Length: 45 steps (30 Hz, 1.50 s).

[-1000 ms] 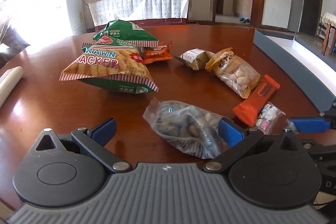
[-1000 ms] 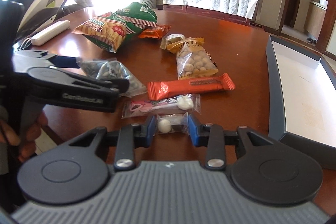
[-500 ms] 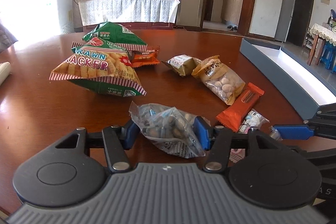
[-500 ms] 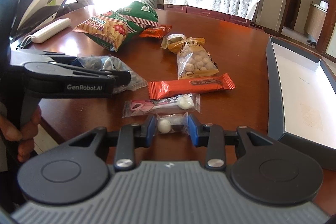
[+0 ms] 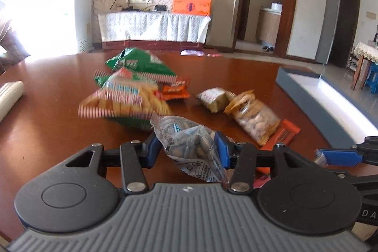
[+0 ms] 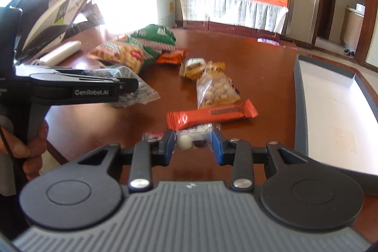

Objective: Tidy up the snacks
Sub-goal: 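Carry both packets over the grey box while left tool releases the nut bag inside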

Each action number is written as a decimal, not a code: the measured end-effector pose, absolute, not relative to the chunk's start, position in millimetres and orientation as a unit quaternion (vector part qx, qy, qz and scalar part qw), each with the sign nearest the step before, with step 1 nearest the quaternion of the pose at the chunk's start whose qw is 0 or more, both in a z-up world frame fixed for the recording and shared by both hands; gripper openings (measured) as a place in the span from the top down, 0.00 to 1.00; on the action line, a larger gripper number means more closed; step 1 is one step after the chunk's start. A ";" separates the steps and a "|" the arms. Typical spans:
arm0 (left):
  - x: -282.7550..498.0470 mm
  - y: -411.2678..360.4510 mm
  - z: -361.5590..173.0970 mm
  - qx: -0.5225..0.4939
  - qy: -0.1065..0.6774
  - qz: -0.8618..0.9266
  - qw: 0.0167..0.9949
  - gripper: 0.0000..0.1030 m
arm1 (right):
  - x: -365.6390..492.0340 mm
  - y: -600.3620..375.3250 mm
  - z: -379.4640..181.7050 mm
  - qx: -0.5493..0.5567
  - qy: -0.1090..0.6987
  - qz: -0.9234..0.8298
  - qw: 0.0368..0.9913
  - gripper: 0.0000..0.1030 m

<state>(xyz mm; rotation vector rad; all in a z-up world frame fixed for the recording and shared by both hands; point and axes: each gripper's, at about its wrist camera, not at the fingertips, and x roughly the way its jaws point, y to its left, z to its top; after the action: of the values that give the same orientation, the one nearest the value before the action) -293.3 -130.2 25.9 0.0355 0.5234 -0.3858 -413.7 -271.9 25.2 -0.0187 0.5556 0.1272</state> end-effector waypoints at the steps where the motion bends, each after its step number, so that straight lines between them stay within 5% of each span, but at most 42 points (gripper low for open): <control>1: -293.6 -132.2 28.0 0.020 0.253 -0.194 0.948 0.47 | -414.7 -272.4 27.6 -0.010 0.269 0.062 0.961 0.64; 19: -284.8 -167.2 52.1 0.028 0.220 -0.220 0.950 0.47 | -417.6 -291.0 48.9 0.006 0.227 0.051 0.973 0.64; 45: -257.0 -315.3 65.3 0.022 0.197 -0.312 0.929 0.47 | -421.1 -389.4 61.0 0.033 0.191 -0.068 0.979 0.64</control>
<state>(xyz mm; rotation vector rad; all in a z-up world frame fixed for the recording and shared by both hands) -257.0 -315.3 65.3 0.0441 0.4032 -0.6397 -421.1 -389.3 61.0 0.0667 0.3853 -0.1367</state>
